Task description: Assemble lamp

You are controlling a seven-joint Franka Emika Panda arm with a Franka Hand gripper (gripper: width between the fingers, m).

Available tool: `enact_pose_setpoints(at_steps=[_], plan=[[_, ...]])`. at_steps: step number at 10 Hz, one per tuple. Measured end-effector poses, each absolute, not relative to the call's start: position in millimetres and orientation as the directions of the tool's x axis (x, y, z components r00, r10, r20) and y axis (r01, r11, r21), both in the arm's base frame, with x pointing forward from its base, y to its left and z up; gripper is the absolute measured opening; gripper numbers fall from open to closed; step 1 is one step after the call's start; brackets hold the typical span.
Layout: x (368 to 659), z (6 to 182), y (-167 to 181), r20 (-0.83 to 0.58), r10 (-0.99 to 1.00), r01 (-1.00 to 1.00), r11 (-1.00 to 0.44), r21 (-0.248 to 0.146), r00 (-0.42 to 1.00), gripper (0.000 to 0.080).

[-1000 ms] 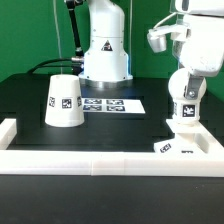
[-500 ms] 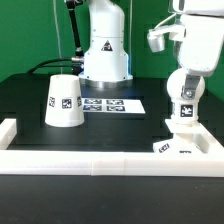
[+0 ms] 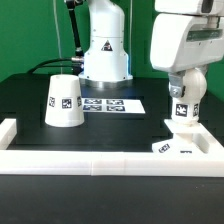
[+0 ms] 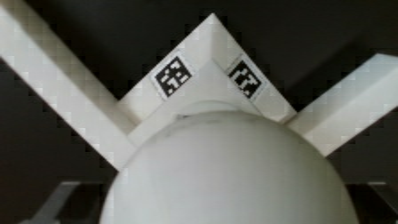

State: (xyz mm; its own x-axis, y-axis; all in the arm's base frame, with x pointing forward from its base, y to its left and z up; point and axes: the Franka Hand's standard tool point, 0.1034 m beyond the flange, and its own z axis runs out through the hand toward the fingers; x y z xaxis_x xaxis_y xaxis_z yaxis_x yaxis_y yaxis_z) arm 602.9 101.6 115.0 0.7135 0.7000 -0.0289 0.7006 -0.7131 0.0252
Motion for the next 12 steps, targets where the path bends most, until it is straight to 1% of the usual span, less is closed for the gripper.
enact_pose_setpoints(at_steps=[1,2,4,6,9,11,12], plan=[[600.8,114.8,102.3,-0.039,0.601,0.602,-0.798,0.021,0.798,0.0579],[601.2,114.8,102.6,-0.041,0.529,0.530,-0.848,0.023,0.848,0.0579],[602.7,114.6,103.4,-0.029,0.448,0.449,-0.893,0.028,0.893,0.0579],[602.6,114.6,103.8,-0.025,0.319,0.320,-0.947,0.032,0.947,0.0579],[602.3,114.6,105.0,-0.018,0.123,0.123,-0.992,0.033,0.992,0.0579],[601.4,113.7,106.0,-0.014,-0.134,-0.133,-0.991,0.004,0.991,0.0579],[601.0,113.5,107.9,-0.023,-0.282,-0.283,-0.959,-0.016,0.959,0.0579]])
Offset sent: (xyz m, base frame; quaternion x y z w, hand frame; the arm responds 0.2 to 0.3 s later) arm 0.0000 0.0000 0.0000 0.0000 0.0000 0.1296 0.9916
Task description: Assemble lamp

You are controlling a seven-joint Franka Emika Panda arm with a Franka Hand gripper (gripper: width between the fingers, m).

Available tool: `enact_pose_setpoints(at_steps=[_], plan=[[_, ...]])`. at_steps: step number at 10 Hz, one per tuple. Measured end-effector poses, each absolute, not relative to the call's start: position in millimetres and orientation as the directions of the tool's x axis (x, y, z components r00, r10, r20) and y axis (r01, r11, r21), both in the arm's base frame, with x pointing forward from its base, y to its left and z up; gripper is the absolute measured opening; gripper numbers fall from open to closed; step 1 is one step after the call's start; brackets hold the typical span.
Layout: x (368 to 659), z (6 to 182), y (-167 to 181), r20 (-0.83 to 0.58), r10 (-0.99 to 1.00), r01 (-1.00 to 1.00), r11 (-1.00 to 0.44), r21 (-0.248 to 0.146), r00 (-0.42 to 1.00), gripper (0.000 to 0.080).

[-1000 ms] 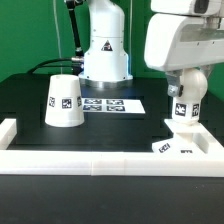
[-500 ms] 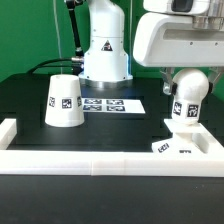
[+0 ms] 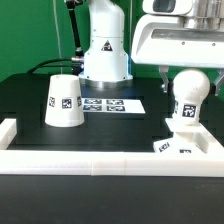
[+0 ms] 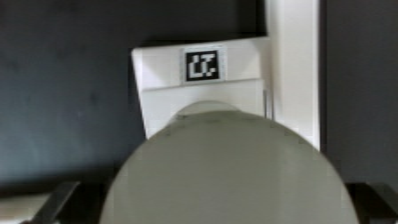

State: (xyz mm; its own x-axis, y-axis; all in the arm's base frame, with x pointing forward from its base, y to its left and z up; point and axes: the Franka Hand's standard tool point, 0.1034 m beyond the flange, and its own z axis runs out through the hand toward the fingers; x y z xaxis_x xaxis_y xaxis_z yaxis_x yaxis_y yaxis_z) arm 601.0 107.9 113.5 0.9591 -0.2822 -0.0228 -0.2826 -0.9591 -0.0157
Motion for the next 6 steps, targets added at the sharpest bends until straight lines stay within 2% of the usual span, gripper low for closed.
enact_pose_setpoints(at_steps=[2,6], plan=[[601.3,113.1,106.7,-0.043,-0.420,-0.421,-0.906,-0.041,0.907,0.0579],[601.0,113.2,110.0,-0.061,-0.661,-0.663,-0.748,-0.035,0.748,0.0579]])
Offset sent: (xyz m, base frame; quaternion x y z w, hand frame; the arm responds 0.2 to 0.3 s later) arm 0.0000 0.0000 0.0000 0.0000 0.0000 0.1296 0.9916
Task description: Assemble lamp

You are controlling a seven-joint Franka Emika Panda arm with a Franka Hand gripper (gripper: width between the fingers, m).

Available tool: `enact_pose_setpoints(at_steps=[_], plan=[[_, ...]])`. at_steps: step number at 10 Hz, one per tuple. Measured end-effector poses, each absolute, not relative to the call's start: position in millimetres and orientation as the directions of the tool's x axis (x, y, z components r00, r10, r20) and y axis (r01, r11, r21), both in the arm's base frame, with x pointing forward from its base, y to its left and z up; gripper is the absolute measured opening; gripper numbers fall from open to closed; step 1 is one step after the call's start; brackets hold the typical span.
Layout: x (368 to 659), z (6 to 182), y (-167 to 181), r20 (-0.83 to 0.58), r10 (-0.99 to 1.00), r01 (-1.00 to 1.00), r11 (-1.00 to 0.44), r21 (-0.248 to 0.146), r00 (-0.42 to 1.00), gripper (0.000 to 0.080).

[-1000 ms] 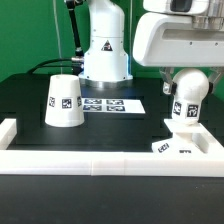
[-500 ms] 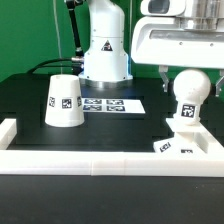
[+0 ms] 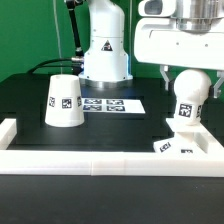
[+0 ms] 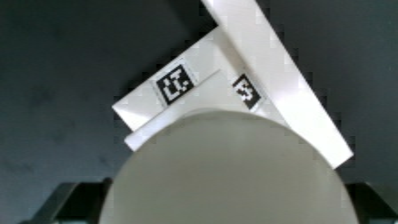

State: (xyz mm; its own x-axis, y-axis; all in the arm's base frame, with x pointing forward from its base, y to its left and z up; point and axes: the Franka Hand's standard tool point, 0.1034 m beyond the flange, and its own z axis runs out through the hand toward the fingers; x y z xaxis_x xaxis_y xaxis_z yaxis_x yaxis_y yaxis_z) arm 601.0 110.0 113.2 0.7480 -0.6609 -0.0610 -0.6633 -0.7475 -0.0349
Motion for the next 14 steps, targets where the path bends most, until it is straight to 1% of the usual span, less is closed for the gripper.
enact_pose_setpoints(at_steps=[3,4,6,7,9,10,11,12,13,14], plan=[[601.4,113.5,112.1,-0.076,-0.786,-0.790,-0.613,-0.034,0.613,0.0579],[601.5,112.3,109.3,-0.112,-0.871,-0.878,-0.477,-0.041,0.479,0.0579],[602.8,111.9,107.4,-0.159,-0.941,-0.954,-0.297,-0.036,0.299,0.0579],[604.8,111.1,106.2,-0.172,-0.959,-0.975,-0.220,-0.043,0.224,0.0579],[605.4,111.2,108.2,-0.185,-0.975,-0.993,-0.118,-0.033,0.122,0.0579],[605.1,111.3,111.4,-0.198,-0.980,-1.000,-0.012,-0.014,0.015,0.0648],[605.1,111.3,111.3,-0.196,-0.978,-0.997,-0.068,-0.025,0.071,0.0685],[605.2,111.7,111.1,-0.189,-0.970,-0.988,-0.150,-0.041,0.155,0.0685],[604.9,113.5,114.2,-0.177,-0.962,-0.978,-0.202,-0.050,0.207,0.0697],[603.2,114.8,116.2,-0.162,-0.934,-0.948,-0.311,-0.065,0.317,0.0697]])
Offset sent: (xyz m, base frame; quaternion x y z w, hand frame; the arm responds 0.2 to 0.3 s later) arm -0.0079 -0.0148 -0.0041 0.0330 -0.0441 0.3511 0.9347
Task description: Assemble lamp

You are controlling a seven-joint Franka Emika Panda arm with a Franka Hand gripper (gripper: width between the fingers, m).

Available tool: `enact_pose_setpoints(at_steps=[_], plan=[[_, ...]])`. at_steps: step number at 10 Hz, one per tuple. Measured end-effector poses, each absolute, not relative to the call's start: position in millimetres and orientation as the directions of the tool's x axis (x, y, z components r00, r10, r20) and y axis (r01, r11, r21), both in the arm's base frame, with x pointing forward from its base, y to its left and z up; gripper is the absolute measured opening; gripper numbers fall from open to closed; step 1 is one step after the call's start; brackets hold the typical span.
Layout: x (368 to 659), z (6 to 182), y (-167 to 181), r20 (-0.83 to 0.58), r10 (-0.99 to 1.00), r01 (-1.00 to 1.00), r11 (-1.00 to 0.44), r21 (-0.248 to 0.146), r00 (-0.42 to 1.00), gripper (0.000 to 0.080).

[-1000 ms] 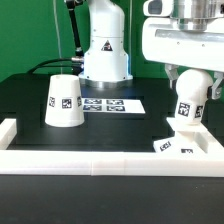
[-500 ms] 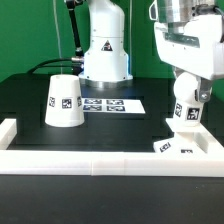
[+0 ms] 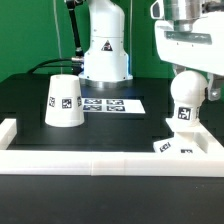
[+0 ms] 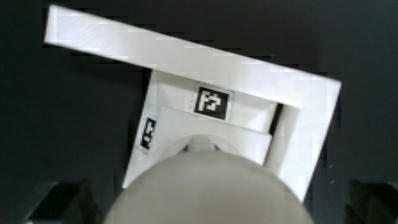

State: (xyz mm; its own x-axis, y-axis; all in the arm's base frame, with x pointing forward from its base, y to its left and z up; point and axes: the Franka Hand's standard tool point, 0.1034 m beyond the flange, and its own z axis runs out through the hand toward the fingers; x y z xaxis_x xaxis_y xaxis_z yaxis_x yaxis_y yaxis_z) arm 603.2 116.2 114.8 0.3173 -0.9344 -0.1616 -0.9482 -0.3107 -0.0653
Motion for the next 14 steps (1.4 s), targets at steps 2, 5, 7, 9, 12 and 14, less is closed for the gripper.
enact_pose_setpoints(at_steps=[2,5,7,9,12,14], plan=[[598.8,112.8,113.4,-0.151,-0.872,-0.885,-0.458,-0.083,0.465,0.0698],[598.5,112.0,113.5,-0.126,-0.733,-0.744,-0.658,-0.117,0.669,0.0698],[598.4,111.5,112.9,-0.108,-0.625,-0.634,-0.762,-0.134,0.773,0.0698],[601.6,113.6,109.7,-0.056,-0.407,-0.411,-0.901,-0.143,0.912,0.0698],[604.8,115.5,105.2,-0.006,-0.175,-0.174,-0.975,-0.139,0.985,0.0698],[604.6,114.6,104.0,0.012,-0.036,-0.034,-0.990,-0.136,0.999,0.0698]])
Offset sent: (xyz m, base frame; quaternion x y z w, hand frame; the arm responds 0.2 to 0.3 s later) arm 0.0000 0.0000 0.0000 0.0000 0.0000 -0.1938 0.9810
